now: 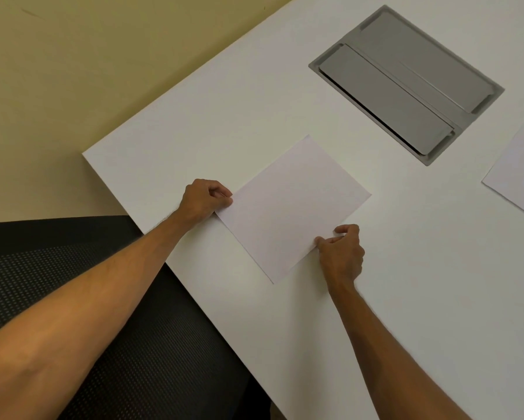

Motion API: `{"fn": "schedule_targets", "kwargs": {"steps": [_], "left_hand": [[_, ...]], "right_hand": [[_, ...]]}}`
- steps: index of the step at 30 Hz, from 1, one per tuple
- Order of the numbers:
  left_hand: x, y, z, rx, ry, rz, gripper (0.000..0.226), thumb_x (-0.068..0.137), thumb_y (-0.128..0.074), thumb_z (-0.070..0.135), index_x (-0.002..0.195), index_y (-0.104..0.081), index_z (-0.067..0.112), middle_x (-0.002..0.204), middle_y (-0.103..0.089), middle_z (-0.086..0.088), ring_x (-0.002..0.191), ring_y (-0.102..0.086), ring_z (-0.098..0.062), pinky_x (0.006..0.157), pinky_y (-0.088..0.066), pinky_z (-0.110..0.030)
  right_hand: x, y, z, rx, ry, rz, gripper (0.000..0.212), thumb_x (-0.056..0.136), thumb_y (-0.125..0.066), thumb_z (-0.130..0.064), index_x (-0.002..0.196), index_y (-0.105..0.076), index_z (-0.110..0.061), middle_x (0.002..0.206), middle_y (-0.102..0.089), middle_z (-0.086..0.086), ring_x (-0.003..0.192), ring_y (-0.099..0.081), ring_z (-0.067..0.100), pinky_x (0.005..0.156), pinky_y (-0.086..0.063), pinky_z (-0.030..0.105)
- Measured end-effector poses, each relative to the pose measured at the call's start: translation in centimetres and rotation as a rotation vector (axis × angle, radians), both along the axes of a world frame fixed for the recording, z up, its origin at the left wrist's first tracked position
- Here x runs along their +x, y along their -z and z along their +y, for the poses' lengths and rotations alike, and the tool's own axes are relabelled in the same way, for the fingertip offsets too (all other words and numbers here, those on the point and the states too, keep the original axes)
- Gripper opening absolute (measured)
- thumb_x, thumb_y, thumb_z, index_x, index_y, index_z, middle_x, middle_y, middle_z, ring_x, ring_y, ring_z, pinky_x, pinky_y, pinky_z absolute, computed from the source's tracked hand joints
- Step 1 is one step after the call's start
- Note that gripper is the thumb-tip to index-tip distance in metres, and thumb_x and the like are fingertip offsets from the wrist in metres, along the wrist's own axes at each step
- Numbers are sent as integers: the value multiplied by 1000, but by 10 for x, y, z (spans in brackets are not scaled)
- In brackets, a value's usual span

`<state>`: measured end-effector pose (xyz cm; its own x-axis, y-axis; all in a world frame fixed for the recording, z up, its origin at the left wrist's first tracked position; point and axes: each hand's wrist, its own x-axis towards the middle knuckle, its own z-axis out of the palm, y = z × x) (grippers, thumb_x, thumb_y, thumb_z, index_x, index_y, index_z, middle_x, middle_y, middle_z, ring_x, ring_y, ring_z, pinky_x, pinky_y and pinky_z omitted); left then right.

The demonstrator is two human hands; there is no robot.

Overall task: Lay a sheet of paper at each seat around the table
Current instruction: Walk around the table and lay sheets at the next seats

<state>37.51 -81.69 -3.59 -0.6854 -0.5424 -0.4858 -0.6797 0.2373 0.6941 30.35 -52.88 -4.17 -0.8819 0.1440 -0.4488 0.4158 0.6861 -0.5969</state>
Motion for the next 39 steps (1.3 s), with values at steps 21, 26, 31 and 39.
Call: {"fn": "schedule_targets", "kwargs": {"steps": [21, 26, 31, 39], "left_hand": [[65, 27, 71, -510, 421, -158, 108, 81, -52, 78, 161, -4, 23, 168, 9, -3, 155, 13, -21, 124, 7, -50], [78, 28, 62, -538, 433, -202, 111, 81, -51, 78, 161, -3, 19, 168, 9, -5, 155, 13, -21, 124, 6, -50], [82, 26, 59, -537, 430, -226, 113, 81, -53, 77, 160, 0, 16, 168, 8, -4, 155, 12, -22, 125, 5, -49], [81, 28, 58, -539, 436, -239, 116, 80, -53, 78, 160, 1, 14, 168, 9, -4, 155, 11, -22, 125, 3, -49]], "right_hand": [[-42, 20, 29, 372, -812, 190, 87, 88, -52, -65, 158, -15, -28, 168, 1, 9, 154, 4, 27, 121, -6, 57], [-27, 22, 25, 425, -836, 217, 86, 88, -50, -68, 157, -16, -30, 167, -3, 11, 154, 1, 29, 120, -7, 58], [-20, 24, 20, 412, -830, 213, 86, 88, -49, -68, 157, -16, -30, 168, -2, 10, 154, 1, 28, 121, -7, 58], [-23, 25, 20, 432, -848, 223, 86, 88, -48, -69, 157, -15, -29, 167, -2, 11, 154, 1, 29, 119, -9, 60]]}}
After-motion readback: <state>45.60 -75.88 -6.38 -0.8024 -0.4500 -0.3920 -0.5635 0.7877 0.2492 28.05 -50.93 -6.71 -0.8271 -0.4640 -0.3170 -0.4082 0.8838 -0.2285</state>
